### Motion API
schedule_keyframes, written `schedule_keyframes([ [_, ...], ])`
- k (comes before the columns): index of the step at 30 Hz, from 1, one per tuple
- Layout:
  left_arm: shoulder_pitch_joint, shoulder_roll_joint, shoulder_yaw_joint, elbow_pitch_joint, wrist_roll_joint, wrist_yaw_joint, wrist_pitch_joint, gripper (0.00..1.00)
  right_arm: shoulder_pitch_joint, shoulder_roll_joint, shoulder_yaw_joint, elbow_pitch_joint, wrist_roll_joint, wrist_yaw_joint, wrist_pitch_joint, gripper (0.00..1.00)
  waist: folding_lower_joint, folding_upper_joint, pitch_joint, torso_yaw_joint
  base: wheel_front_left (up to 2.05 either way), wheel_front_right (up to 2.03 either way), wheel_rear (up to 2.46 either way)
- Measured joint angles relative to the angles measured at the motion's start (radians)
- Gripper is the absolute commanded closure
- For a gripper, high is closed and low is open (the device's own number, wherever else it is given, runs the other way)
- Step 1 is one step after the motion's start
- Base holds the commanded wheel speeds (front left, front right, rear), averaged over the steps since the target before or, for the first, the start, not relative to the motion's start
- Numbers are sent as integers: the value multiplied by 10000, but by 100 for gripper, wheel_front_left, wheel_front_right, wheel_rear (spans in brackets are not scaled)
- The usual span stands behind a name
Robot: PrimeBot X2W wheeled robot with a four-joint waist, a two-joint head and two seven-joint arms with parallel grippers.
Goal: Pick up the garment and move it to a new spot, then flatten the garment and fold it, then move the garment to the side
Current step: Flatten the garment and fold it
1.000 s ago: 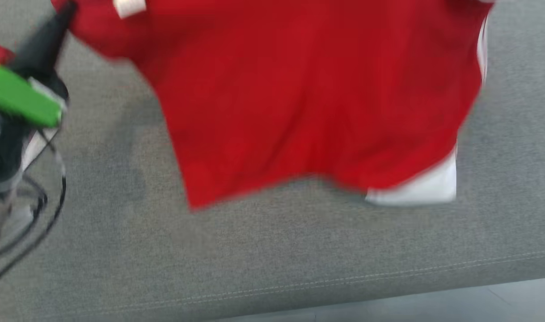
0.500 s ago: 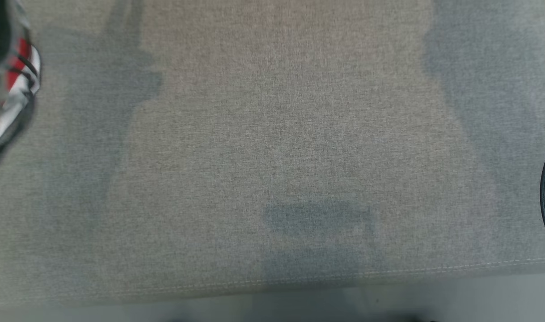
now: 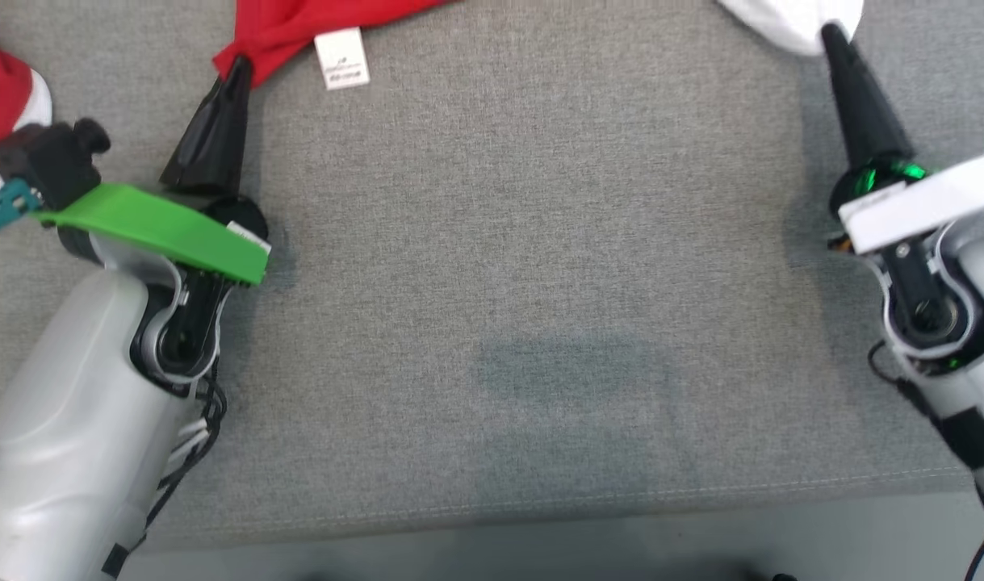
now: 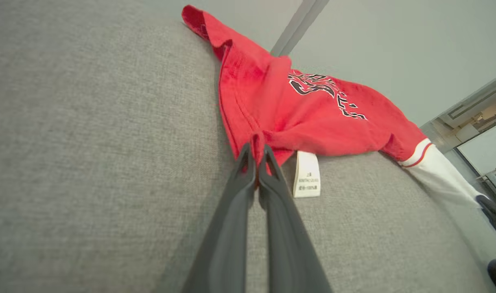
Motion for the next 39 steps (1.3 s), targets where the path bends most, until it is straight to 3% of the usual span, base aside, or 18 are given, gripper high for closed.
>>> schedule_keyframes([
  [2, 271, -31, 167, 128, -111, -42, 0, 100, 473, 31, 92, 6, -8, 213, 0, 100, 0, 0, -247, -51, 0, 0, 0],
  [10, 1170, -94, 345, 474, -506, -161, 48, 100, 1691, -50, -61, 12, -44, 508, 2, 100, 0, 0, -1215, -254, 0, 0, 0],
  [19, 2154, 240, 408, 399, -658, -255, 71, 93, 2911, -654, -405, -1440, 245, 819, 2, 100, 0, 0, -2497, -321, 0, 0, 0],
  [33, 4235, 972, -215, -341, -849, -245, 782, 90, 5761, -2021, 29, -2330, 715, 631, 366, 100, -1, 0, -3782, -603, 0, 0, 0],
  [39, 5165, 1143, -278, -986, -1273, -29, 1087, 100, 6703, -2619, -50, -2838, 876, 546, 366, 100, -1, 0, -3840, -673, 0, 0, 0],
])
